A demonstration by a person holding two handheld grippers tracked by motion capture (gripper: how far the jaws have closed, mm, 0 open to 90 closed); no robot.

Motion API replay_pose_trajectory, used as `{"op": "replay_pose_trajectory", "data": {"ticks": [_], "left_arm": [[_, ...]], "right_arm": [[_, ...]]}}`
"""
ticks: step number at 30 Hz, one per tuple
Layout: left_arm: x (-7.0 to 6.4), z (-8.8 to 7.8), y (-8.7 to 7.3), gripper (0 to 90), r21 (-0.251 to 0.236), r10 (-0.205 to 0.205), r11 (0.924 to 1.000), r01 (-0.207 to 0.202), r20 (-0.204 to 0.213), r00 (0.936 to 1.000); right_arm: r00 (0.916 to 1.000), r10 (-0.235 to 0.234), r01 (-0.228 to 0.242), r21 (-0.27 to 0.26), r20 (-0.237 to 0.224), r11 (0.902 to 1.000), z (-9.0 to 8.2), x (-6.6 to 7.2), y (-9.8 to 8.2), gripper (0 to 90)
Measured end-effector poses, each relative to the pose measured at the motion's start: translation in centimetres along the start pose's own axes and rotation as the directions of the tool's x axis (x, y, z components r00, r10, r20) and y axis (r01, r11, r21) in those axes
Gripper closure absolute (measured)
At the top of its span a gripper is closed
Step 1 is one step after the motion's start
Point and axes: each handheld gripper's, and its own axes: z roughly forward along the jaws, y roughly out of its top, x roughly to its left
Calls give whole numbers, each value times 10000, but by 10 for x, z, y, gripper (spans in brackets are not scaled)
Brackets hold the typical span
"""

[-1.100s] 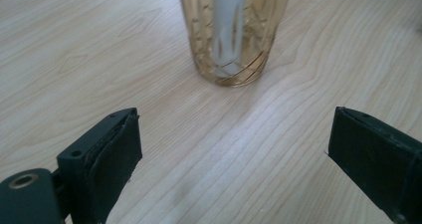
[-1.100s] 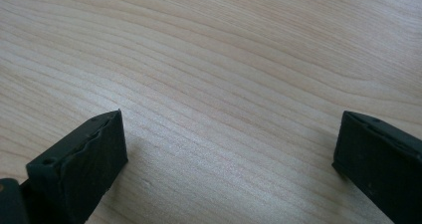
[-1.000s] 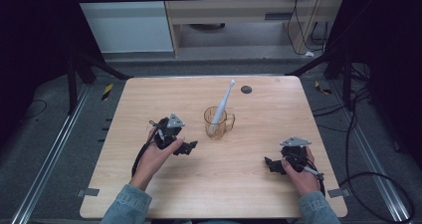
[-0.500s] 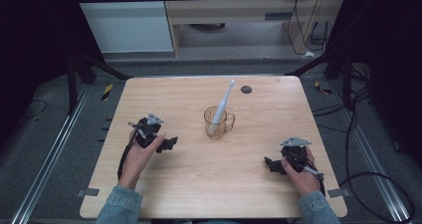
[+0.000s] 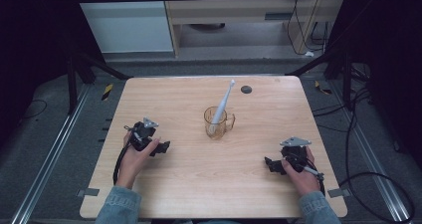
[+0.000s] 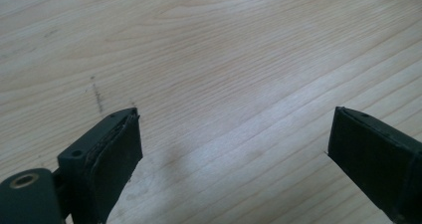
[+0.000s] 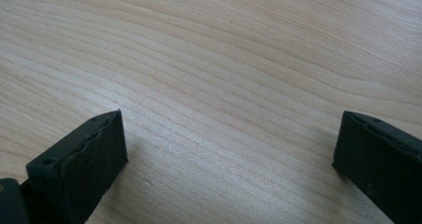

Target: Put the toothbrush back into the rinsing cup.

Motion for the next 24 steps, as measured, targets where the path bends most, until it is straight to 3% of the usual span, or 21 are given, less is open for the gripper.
{"op": "replay_pose_trajectory", "data": {"ticks": [15,24], "left_arm": [[28,-1,-19,67,108,-707,9974,715,-624,9955],[36,4,-26,67,113,-697,9974,709,-830,9941]], "right_arm": [[10000,16,-16,-3,0,10000,0,0,0,3],[10000,-3,3,-1,4,10000,0,0,0,3]]}}
